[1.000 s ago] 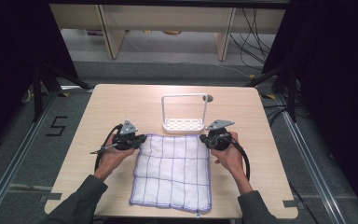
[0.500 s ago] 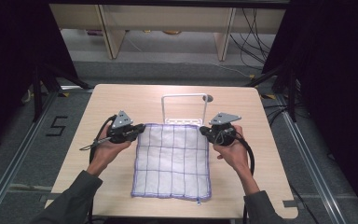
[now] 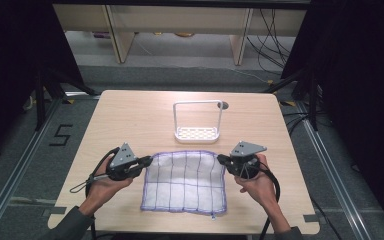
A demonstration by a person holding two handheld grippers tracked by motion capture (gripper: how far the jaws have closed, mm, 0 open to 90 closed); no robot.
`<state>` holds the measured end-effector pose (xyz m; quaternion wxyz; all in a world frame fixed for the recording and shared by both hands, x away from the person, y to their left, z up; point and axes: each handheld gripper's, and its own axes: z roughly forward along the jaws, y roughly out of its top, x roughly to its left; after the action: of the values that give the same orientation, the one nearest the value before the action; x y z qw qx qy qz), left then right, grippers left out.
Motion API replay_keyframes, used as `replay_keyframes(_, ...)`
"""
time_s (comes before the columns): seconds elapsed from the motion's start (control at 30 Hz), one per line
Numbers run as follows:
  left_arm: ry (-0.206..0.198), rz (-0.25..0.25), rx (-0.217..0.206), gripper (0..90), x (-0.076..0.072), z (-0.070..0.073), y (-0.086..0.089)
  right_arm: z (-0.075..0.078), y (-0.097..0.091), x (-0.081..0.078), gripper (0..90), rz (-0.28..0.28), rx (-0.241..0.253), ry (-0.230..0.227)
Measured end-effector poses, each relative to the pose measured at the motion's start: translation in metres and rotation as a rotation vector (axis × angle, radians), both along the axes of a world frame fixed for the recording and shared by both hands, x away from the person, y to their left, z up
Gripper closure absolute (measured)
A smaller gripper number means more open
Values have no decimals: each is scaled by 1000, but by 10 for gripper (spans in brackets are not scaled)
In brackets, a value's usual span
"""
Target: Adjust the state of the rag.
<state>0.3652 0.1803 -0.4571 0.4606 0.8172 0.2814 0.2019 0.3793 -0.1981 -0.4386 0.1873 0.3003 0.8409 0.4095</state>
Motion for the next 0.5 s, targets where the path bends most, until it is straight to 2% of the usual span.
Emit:
replay_keyframes(0.1,19,-28,15,844,-17,-10,2,-8,2,-15,866,26,-22,15)
replay_keyframes(0.2,26,-35,17,843,-24,-14,3,-11,3,-22,866,43,-28,19)
replay_keyframes(0.23,30,-51,27,841,-29,-17,4,-13,3,-28,864,55,-34,28)
replay_keyframes(0.3,33,-60,23,840,-32,-18,3,-16,3,-34,864,55,-50,27)
replay_keyframes(0.37,30,-72,15,840,-41,-19,1,-17,3,-38,864,67,-56,24)
replay_keyframes(0.43,15,-72,21,840,-46,-19,1,-17,2,-43,864,65,-55,33)
replay_keyframes(0.5,23,-79,11,839,-51,-20,0,-18,1,-47,863,75,-52,23)
